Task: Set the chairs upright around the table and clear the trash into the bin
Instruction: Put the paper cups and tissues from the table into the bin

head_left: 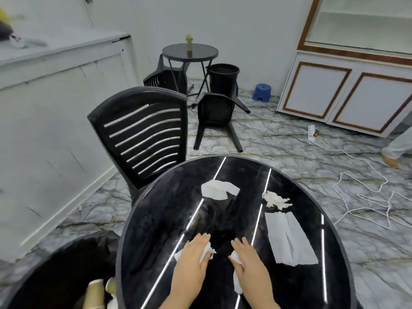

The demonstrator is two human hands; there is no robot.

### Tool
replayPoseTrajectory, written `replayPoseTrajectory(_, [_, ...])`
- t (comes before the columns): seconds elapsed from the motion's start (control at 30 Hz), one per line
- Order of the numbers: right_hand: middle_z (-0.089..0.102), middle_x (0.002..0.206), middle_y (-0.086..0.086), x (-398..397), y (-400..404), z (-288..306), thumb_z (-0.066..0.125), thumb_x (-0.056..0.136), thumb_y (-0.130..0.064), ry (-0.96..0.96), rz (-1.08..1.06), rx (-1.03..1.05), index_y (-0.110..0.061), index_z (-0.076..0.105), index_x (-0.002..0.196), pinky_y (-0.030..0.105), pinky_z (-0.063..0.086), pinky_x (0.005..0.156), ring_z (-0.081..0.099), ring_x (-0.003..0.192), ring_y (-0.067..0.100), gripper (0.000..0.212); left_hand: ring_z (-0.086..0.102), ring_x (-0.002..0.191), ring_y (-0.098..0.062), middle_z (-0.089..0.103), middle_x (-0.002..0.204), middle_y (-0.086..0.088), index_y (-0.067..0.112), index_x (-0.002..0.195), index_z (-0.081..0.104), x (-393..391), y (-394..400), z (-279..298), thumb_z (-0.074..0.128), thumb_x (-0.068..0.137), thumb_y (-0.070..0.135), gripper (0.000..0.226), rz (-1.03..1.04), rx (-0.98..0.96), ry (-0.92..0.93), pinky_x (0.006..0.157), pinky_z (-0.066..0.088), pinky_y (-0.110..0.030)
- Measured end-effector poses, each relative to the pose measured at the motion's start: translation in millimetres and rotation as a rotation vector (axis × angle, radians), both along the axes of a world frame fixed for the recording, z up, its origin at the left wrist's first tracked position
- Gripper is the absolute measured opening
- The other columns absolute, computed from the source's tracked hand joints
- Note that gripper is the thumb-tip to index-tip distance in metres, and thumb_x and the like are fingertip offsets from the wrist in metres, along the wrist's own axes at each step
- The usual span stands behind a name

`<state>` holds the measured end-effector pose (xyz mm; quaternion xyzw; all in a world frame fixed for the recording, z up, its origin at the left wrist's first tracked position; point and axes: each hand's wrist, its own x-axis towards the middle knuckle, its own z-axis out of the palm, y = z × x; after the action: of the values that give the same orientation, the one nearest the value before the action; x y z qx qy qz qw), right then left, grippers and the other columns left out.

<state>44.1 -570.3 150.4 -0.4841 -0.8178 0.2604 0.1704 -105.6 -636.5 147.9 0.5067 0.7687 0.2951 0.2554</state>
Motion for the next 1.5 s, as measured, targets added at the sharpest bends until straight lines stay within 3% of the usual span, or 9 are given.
replayPoseTrajectory(0.13, [0.047,0.141,0.001,-29,-23,-4,0.035,0.076,-0.076,0.163,0.066,-0.038,-0.056,0.042,0.125,0.005,0.022,0.101,0.038,0.133,0.012,0.053,0.041,0.130,-0.008,0.057,0.129,0.008,0.058,0.121,0.041,-11,-32,4,0.055,0.091,0.021,0.050,0.184,0.033,-0.152,0.107,0.015,-0.005])
replayPoseTrajectory(0.37, [0.057,0.130,0.002,-119,-65,13,0.041,0.066,-0.083,0.276,0.200,-0.158,-0.080,0.035,0.100,0.001,0.033,0.093,0.036,0.118,-0.016,0.034,0.052,0.108,0.004,0.057,0.118,0.010,0.042,0.114,0.045,-70,-94,33,0.051,0.093,0.012,0.037,0.477,0.125,-0.243,0.083,0.030,0.005])
replayPoseTrajectory(0.5, [0.058,0.130,-0.002,-178,-101,24,0.068,0.082,-0.021,0.221,0.359,-0.240,-0.085,0.030,0.094,0.002,0.031,0.096,0.048,0.120,-0.001,0.075,0.055,0.101,0.010,0.060,0.116,0.013,0.041,0.110,0.050,-119,-145,38,0.049,0.094,0.014,0.031,0.657,0.163,-0.317,0.087,0.039,-0.006])
replayPoseTrajectory(0.77, [0.053,0.130,-0.017,-272,-196,5,0.056,0.091,-0.020,0.055,0.538,-0.420,-0.047,0.057,0.113,-0.001,0.028,0.092,0.041,0.126,-0.003,0.035,0.052,0.109,-0.004,0.057,0.114,0.010,0.024,0.126,0.052,-201,-250,12,0.049,0.095,0.017,0.033,0.808,0.144,-0.345,0.082,0.036,-0.009])
replayPoseTrajectory(0.87, [0.052,0.088,-0.051,-289,-213,-7,0.057,0.089,-0.017,0.032,0.511,-0.462,-0.069,0.051,0.081,-0.004,0.029,0.085,0.044,0.097,-0.027,0.053,0.051,0.106,-0.004,0.058,0.119,0.008,0.022,0.125,0.055,-221,-272,-8,0.050,0.094,0.018,0.031,0.845,0.133,-0.355,0.078,0.036,-0.001])
replayPoseTrajectory(1.13, [0.055,0.094,-0.016,-316,-222,-91,0.058,0.088,-0.020,-0.084,0.385,-0.560,-0.021,0.062,0.115,0.005,0.038,0.072,0.051,0.089,0.001,0.027,0.054,0.094,-0.002,0.050,0.091,0.026,0.022,0.114,0.059,-246,-284,-78,0.049,0.094,0.020,0.023,0.867,0.046,-0.346,0.073,0.038,-0.009])
replayPoseTrajectory(1.3, [0.061,0.103,-0.005,-335,-216,-167,0.057,0.089,-0.024,-0.142,0.369,-0.606,-0.022,0.058,0.121,0.031,0.046,0.090,0.057,0.104,0.016,0.032,0.054,0.105,-0.011,0.058,0.107,0.010,0.023,0.117,0.056,-261,-278,-155,0.049,0.094,0.022,0.025,0.885,-0.006,-0.333,0.075,0.038,-0.015])
replayPoseTrajectory(1.4, [0.027,0.148,-0.008,-344,-215,-208,0.049,0.087,-0.050,-0.345,0.485,-0.500,-0.024,0.025,0.144,0.044,0.016,0.116,0.020,0.141,0.016,0.067,0.045,0.117,-0.010,0.048,0.119,0.012,0.026,0.131,0.046,-266,-276,-197,0.064,0.084,0.026,0.051,0.874,-0.046,-0.305,0.090,0.038,-0.022])
replayPoseTrajectory(1.5, [-0.020,0.150,-0.014,-346,-216,-232,0.016,0.063,-0.085,-0.504,0.549,-0.360,-0.031,-0.013,0.145,0.052,-0.007,0.112,-0.017,0.142,0.015,0.102,0.023,0.138,-0.010,0.031,0.145,0.010,0.025,0.143,0.026,-266,-280,-227,0.067,0.077,0.045,0.081,0.861,-0.178,-0.205,0.114,0.017,-0.044])
